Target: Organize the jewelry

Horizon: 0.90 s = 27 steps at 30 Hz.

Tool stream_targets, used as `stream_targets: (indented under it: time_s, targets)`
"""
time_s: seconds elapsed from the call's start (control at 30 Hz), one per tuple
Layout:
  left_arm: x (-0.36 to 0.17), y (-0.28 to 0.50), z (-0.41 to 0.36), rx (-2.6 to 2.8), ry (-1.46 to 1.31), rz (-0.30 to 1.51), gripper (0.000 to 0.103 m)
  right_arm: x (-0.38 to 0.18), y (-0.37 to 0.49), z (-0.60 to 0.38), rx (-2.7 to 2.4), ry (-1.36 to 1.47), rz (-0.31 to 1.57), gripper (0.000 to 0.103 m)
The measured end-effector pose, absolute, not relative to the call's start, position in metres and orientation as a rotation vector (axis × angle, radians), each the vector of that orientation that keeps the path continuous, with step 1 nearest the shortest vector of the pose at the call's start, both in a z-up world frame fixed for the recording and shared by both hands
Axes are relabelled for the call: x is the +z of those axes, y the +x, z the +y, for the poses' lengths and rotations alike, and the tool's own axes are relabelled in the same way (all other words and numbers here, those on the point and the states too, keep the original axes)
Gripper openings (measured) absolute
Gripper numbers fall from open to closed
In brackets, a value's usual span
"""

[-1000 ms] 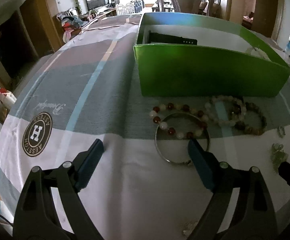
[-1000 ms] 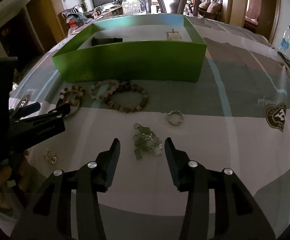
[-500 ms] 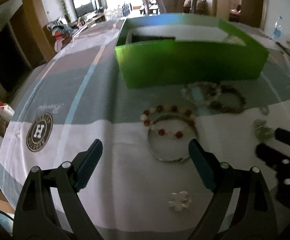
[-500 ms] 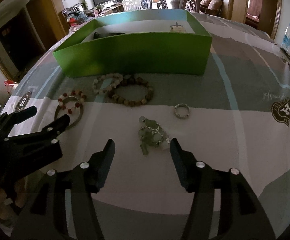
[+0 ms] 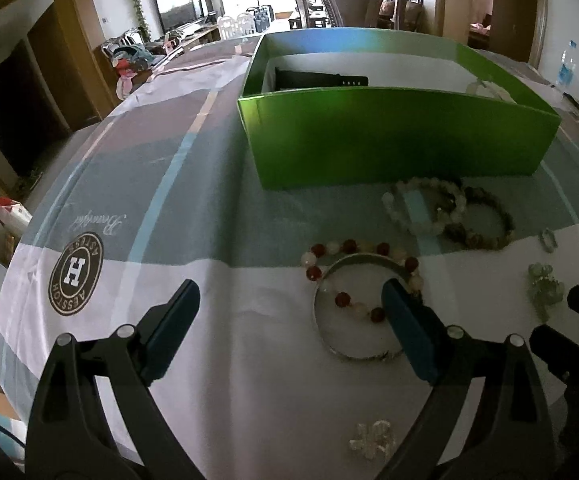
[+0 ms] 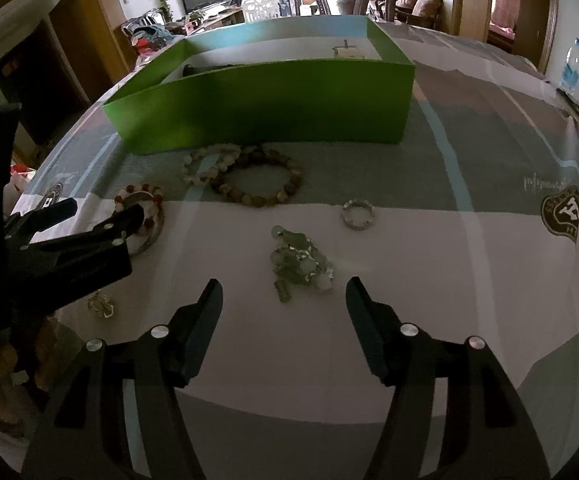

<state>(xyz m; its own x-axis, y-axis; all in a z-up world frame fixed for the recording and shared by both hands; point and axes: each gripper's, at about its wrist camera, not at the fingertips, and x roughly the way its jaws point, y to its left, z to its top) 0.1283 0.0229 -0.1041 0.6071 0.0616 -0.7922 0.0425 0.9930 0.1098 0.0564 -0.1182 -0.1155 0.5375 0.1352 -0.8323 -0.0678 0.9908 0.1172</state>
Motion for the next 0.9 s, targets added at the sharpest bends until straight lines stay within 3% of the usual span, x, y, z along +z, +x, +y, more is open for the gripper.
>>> stream_targets:
  time_s: [0.37, 0.43, 0.47, 0.57, 0.9]
  targets:
    - [-0.103, 0.105, 0.022, -0.036, 0.133, 0.927, 0.091, -0.118, 0.058, -0.112, 0.114, 0.064, 0.988, 0.067]
    - [-0.1, 0.1, 0.02, -0.052, 0.139, 0.923, 0.091, -0.116, 0.056, -0.108, 0.111, 0.041, 0.973, 0.055]
    - [-0.099, 0.098, 0.02, -0.055, 0.14, 0.918, 0.091, -0.117, 0.056, -0.108, 0.114, 0.035, 0.975, 0.038]
    - [-0.094, 0.095, 0.022, -0.051, 0.135, 0.902, 0.091, -0.116, 0.055, -0.105, 0.138, 0.034, 0.977, 0.017]
    - [-0.091, 0.094, 0.027, -0.036, 0.12, 0.896, 0.091, -0.098, 0.044, -0.094, 0.246, 0.055, 0.933, 0.011]
